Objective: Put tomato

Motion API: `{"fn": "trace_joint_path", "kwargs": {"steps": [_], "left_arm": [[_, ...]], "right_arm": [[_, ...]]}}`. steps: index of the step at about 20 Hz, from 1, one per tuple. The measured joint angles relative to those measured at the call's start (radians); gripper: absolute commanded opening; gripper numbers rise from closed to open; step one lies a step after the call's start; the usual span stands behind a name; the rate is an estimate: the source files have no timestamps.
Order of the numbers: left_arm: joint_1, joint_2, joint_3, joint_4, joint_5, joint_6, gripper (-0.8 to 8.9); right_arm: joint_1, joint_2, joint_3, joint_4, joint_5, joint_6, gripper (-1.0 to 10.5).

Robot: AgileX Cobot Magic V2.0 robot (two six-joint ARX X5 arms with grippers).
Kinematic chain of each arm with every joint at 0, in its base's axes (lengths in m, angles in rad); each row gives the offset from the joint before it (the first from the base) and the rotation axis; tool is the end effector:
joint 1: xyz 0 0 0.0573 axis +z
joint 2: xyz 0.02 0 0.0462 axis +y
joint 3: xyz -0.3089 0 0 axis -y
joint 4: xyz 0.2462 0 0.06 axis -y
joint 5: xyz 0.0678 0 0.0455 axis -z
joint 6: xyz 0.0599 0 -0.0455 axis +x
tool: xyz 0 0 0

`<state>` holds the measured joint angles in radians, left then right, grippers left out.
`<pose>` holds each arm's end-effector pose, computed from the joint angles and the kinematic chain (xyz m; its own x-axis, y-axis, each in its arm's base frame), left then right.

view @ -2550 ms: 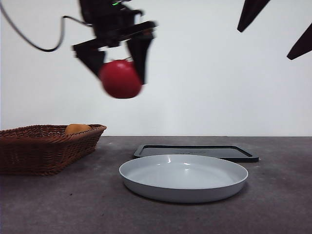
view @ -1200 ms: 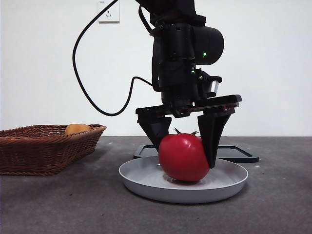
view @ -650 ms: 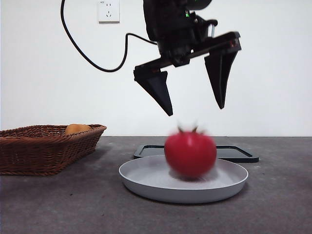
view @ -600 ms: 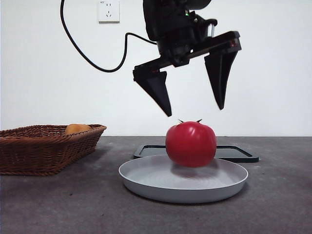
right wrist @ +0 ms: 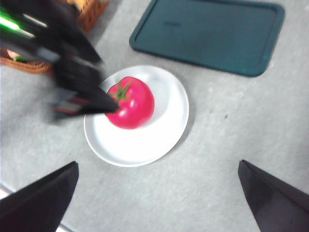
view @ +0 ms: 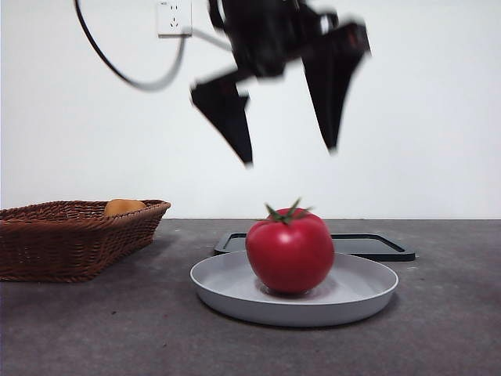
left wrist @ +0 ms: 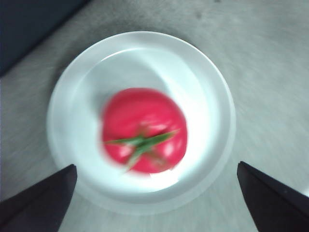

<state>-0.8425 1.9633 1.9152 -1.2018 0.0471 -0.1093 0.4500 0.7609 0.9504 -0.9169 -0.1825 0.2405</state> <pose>0.2822 -0.3207 0.3159 0.1746 -0.2665 -0.9479 0.6820 0.7271 -0.0788 0.1046 0.0626 0.3376 0.5824 0.4829 -0.6539 -0.3914 0.8716 0.2951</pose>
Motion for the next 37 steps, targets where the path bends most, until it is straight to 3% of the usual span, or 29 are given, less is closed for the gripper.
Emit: {"fn": "trace_joint_path", "kwargs": {"steps": [4,6,13,18,21,28,32,37], "left_arm": [[0.008,-0.131,-0.002,-0.115,-0.022,0.036,5.31],[0.014,-0.18,-0.053,-0.104,-0.023,0.041,5.31],[0.014,-0.52,-0.457,0.084,-0.023,0.03,5.31],[0.014,-0.765,-0.721,0.216,-0.023,-0.018,5.31],[0.014,-0.883,-0.818,0.265,-0.023,-0.05,5.31],[0.014,-0.984,-0.843,0.267,-0.023,-0.084,5.31],[0.014,-0.994,-0.843,0.266,-0.023,-0.088,5.31],[0.014,-0.996,-0.843,0.266,-0.023,-0.088,5.31]], "right_arm": [[0.0,0.116,0.0,0.024,-0.083,-0.005,5.9],[0.003,0.182,0.0,0.072,-0.107,-0.008,5.9],[0.068,0.481,0.042,0.206,-0.113,-0.028,6.0],[0.13,0.711,0.196,0.212,-0.101,-0.055,7.1],[0.16,0.821,0.27,0.221,-0.04,-0.062,7.3],[0.182,0.984,0.289,0.257,-0.012,-0.068,7.7],[0.193,1.013,0.289,0.303,0.013,-0.068,6.7],[0.192,1.015,0.29,0.307,0.048,-0.067,6.7]]}}
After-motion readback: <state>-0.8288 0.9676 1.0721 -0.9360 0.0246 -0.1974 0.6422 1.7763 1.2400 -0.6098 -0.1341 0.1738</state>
